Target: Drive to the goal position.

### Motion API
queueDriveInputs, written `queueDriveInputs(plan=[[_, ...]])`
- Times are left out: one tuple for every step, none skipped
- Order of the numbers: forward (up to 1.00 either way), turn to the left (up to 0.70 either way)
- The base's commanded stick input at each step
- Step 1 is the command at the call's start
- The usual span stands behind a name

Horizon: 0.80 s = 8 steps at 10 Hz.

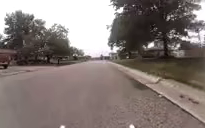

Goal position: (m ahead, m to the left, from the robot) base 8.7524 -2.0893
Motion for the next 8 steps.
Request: queueDriveInputs(plan=[[0.50, 0.00], [0.50, 0.00], [0.50, 0.00], [0.50, 0.00], [0.50, 0.00], [0.50, 0.00], [0.50, 0.00], [0.50, 0.00]])
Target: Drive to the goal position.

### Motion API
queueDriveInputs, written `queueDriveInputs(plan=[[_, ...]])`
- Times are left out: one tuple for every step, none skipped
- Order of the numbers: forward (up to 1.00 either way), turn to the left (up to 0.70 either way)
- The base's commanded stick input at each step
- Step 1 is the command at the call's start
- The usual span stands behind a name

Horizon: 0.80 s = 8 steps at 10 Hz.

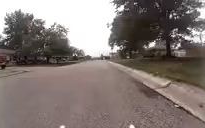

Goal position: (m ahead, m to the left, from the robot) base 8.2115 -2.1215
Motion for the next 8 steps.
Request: queueDriveInputs(plan=[[0.50, 0.00], [0.50, 0.00], [0.50, 0.00], [0.50, 0.00], [0.50, 0.00], [0.50, 0.00], [0.50, 0.00], [0.50, 0.00]])
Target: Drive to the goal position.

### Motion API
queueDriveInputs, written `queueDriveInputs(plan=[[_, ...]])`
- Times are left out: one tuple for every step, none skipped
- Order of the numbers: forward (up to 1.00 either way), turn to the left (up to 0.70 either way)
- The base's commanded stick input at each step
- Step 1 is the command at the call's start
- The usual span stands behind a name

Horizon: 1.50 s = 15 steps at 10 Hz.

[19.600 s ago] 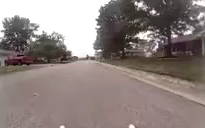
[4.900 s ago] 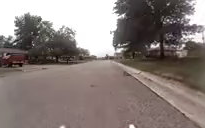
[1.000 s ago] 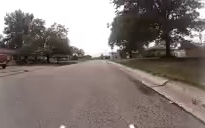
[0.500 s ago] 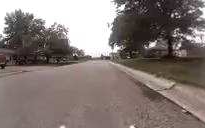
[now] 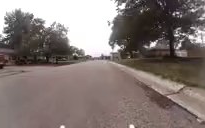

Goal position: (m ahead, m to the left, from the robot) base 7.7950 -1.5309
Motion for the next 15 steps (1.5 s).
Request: queueDriveInputs(plan=[[0.50, 0.00], [0.50, 0.00], [0.50, 0.00], [0.50, 0.00], [0.50, 0.00], [0.50, 0.00], [0.50, 0.00], [0.50, 0.00], [0.50, 0.00], [0.50, 0.00], [0.50, 0.00], [0.50, 0.00], [0.50, 0.00], [0.50, 0.00], [0.50, 0.00]])
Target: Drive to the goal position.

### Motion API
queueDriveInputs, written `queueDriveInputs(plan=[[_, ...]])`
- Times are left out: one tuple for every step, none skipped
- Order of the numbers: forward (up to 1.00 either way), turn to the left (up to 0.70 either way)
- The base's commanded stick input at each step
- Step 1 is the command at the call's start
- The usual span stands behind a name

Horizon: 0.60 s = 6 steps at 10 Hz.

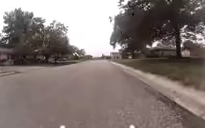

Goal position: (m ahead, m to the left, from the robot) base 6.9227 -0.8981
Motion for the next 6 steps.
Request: queueDriveInputs(plan=[[0.50, 0.00], [0.50, 0.00], [0.50, 0.00], [0.50, 0.00], [0.50, 0.00], [0.50, 0.00]])
